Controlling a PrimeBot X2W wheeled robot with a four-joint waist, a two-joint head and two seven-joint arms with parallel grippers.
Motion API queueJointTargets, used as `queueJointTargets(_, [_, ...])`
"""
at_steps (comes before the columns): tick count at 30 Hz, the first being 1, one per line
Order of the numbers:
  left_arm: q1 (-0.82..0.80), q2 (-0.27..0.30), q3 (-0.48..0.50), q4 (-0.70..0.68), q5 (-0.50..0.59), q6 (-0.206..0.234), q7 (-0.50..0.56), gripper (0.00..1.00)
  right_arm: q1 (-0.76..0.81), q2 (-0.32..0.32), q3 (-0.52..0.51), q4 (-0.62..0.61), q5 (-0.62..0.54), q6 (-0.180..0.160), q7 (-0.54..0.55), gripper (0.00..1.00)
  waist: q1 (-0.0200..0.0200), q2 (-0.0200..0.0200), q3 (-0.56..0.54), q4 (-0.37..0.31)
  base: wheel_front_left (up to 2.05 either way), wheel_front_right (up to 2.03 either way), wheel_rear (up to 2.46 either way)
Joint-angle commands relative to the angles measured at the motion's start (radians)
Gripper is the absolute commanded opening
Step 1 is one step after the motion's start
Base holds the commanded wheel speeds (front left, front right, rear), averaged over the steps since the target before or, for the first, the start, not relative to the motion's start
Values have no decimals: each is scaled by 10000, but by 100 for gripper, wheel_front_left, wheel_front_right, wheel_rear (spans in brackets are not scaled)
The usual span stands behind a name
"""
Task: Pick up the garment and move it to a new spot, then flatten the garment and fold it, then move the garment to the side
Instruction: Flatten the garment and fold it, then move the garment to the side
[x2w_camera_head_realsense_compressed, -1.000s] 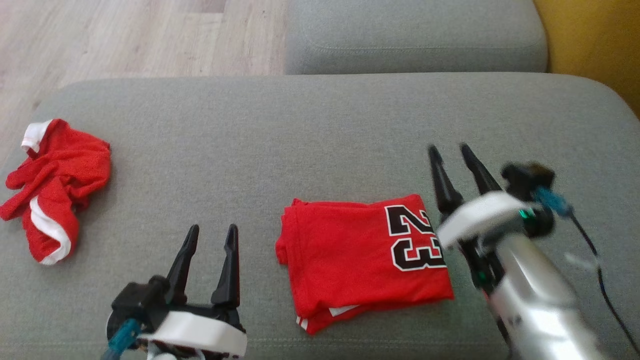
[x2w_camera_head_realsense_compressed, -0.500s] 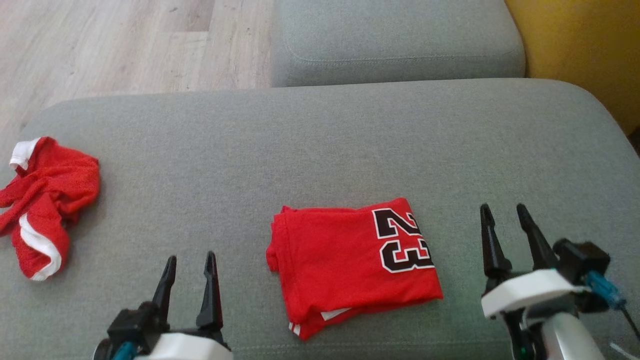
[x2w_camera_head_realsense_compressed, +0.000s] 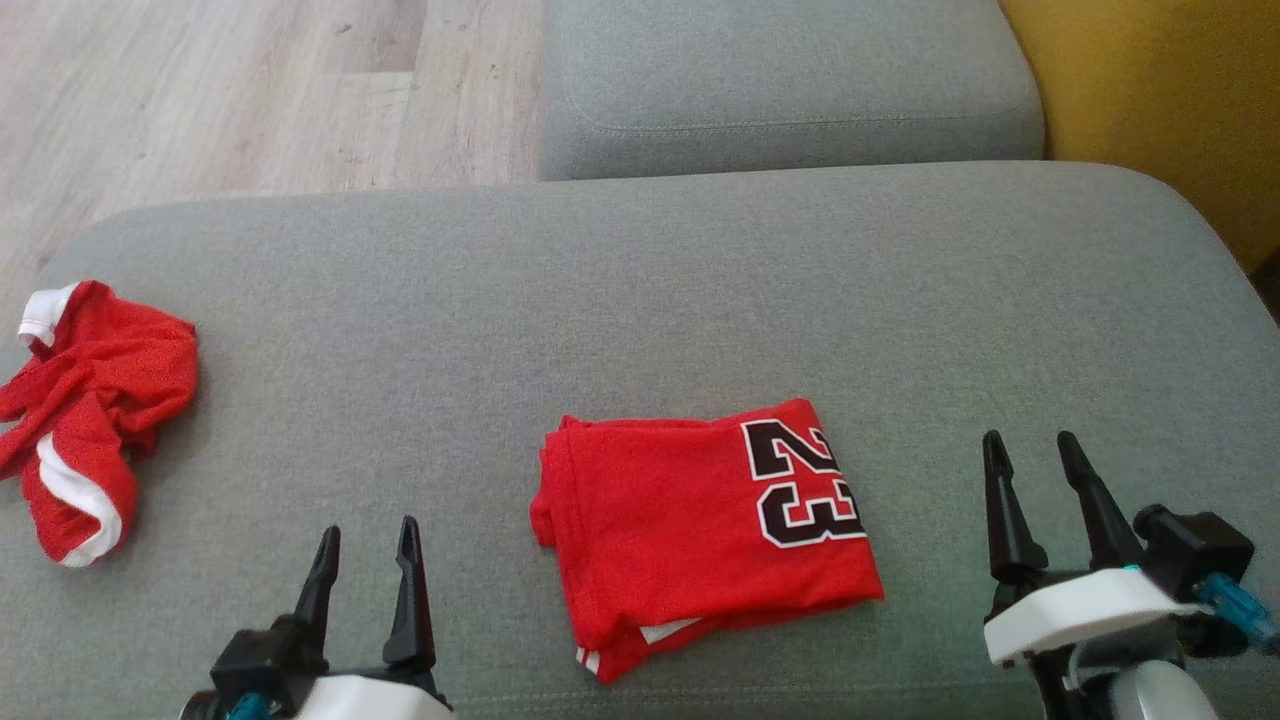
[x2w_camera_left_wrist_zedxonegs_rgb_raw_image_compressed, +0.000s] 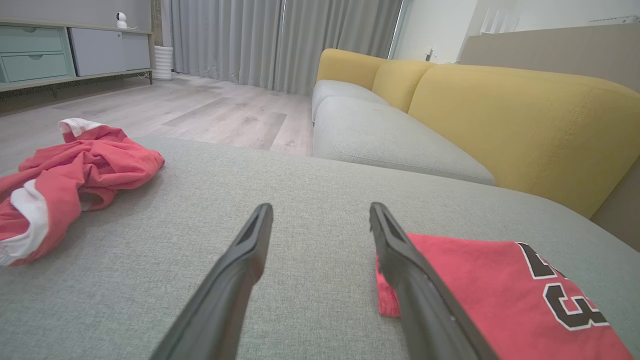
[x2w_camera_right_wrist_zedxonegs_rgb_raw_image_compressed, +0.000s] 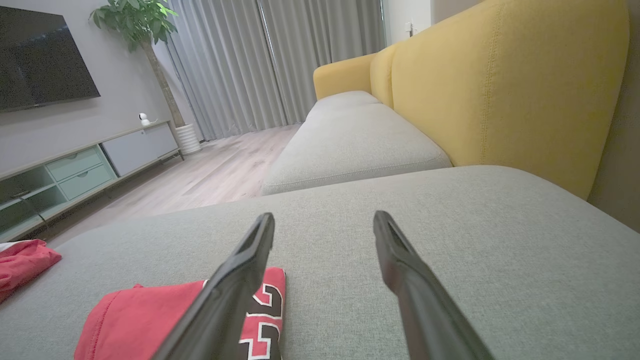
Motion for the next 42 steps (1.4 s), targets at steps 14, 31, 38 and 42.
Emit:
queueJointTargets(14, [-458, 200, 378, -234, 210, -29, -62, 100, -417, -28, 130, -222, -236, 67, 332, 100, 0, 0, 178, 147, 0, 0, 0])
queueJointTargets(31, [-808, 191, 95, -718, 309, -24, 236, 100, -2674, -28, 639, 2541, -872, 67, 3436, 100, 0, 0, 860, 1462, 0, 0, 0])
queueJointTargets(38, [-808, 216, 240, -681, 259, -26, 143, 100, -3027, -74, 525, 3813, -760, 67, 3730, 100, 0, 0, 1164, 1903, 0, 0, 0])
queueJointTargets(42, [-803, 220, 282, -674, 256, -38, 99, 100, -3281, -65, 410, 4430, -584, 67, 3925, 100, 0, 0, 1247, 1978, 0, 0, 0])
